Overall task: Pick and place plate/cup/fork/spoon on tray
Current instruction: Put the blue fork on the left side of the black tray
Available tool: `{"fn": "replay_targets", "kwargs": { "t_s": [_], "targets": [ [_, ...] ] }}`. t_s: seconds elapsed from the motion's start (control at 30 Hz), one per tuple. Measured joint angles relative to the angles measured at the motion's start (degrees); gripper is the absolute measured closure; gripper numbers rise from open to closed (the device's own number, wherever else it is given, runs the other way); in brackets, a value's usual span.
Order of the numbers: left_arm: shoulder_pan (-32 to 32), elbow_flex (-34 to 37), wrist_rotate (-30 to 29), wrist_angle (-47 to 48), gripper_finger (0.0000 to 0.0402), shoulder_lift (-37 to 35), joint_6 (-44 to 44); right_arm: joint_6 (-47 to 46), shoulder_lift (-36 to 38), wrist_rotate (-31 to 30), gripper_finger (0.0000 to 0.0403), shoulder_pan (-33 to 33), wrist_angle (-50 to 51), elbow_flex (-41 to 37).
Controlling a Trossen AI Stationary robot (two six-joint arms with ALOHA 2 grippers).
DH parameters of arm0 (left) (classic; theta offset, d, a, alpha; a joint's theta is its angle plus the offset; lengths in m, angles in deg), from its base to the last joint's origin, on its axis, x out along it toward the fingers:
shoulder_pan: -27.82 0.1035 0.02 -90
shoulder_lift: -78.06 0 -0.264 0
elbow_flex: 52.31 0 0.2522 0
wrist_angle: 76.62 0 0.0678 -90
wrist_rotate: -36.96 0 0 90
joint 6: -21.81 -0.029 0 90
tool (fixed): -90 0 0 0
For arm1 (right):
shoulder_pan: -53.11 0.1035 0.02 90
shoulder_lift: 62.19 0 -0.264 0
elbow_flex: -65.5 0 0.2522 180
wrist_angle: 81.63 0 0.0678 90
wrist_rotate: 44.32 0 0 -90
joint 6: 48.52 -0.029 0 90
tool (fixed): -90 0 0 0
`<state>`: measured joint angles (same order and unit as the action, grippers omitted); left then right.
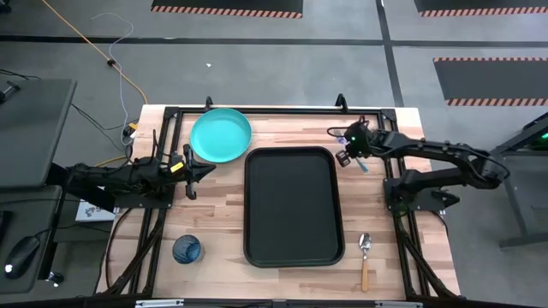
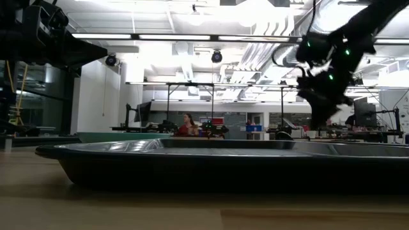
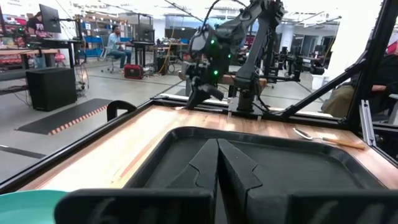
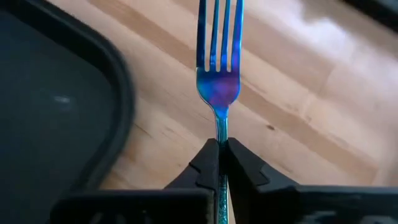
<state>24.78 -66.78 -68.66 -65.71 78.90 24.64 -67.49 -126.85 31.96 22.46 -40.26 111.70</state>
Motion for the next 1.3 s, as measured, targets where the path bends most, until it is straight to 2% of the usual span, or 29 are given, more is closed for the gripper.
{"fn": "replay_targets", "kwargs": {
  "t_s": [0.17,0.3,0.53,0.63,0.73,0.83,1.13,1.3],
  "targets": [
    [0.0,0.0,0.0,0.0,0.0401,0.0,0.0,0.0,0.1,-0.8,0.04,6.2,-1.2,3.5],
    [0.0,0.0,0.0,0.0,0.0401,0.0,0.0,0.0,0.2,1.6,0.0401,11.3,-5.5,3.5],
    [0.0,0.0,0.0,0.0,0.0401,0.0,0.0,-0.2,4.2,3.3,0.0402,20.5,-15.3,-1.5],
    [0.0,0.0,0.0,0.0,0.0401,0.0,0.0,-0.5,7.1,4.3,0.0402,23.7,-25.8,-5.7],
    [0.0,0.0,0.0,0.0,0.0401,0.0,0.0,-0.9,8.4,7.0,0.0402,25.7,-37.8,-9.4],
    [0.0,0.0,0.0,0.0,0.0401,0.0,0.0,-1.5,8.4,7.7,0.0402,27.4,-44.3,-10.5],
    [0.0,0.0,0.0,0.0,0.0401,0.0,0.0,0.0,8.3,4.1,0.0403,31.6,-51.0,-10.6],
    [0.0,0.0,0.0,-0.6,0.0401,0.0,-0.1,2.1,8.3,4.5,0.0403,31.5,-52.4,-10.6]
  ]
}}
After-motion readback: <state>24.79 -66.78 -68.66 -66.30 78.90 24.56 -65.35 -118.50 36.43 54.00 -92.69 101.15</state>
